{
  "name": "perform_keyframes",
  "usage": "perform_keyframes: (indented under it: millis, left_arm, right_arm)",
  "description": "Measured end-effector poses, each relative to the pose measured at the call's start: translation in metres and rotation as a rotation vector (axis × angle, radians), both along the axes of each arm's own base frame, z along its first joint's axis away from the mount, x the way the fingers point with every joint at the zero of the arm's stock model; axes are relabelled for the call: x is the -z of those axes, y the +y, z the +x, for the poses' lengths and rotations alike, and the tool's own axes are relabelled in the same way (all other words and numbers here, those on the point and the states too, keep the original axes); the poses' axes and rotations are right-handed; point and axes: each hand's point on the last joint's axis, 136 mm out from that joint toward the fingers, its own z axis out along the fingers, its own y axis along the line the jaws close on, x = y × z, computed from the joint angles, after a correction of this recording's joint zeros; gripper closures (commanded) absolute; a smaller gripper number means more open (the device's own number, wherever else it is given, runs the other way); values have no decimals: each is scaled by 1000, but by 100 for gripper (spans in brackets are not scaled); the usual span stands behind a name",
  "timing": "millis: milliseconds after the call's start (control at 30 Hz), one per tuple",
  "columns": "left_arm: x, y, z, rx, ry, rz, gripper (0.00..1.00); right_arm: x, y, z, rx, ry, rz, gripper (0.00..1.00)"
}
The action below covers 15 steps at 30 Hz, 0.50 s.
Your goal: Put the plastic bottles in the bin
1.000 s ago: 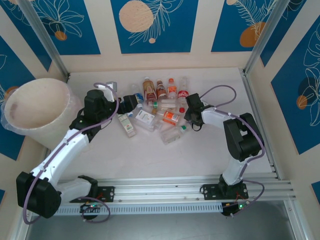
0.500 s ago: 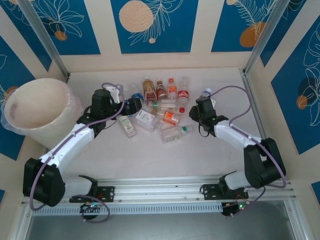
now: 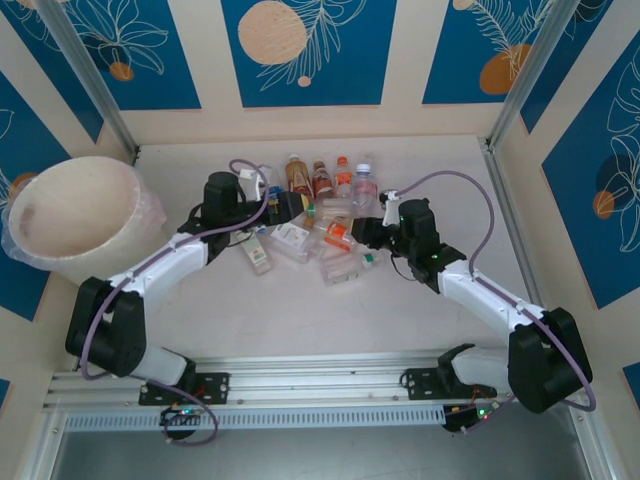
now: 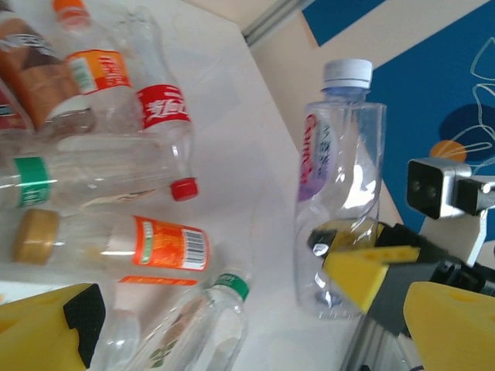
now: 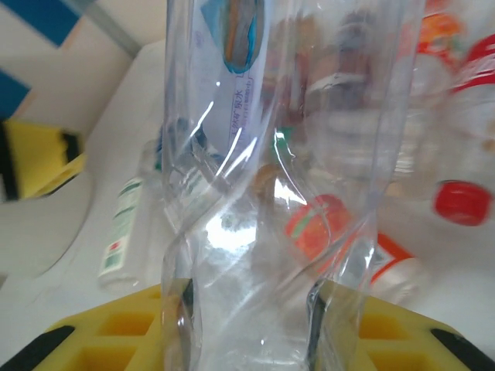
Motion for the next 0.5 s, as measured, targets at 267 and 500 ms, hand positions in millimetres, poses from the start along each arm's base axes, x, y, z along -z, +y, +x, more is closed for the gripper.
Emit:
perform_keyframes:
  millis: [267,500]
  left_arm:
    - [-31,-38,-11,89,-83,-16,0]
    - [-64,-37,12,28,-170,34,0]
  right_arm:
    - [-31,47,-18,-254,-26,72,73]
    - [-40,76,-37,-413,-20,85,73]
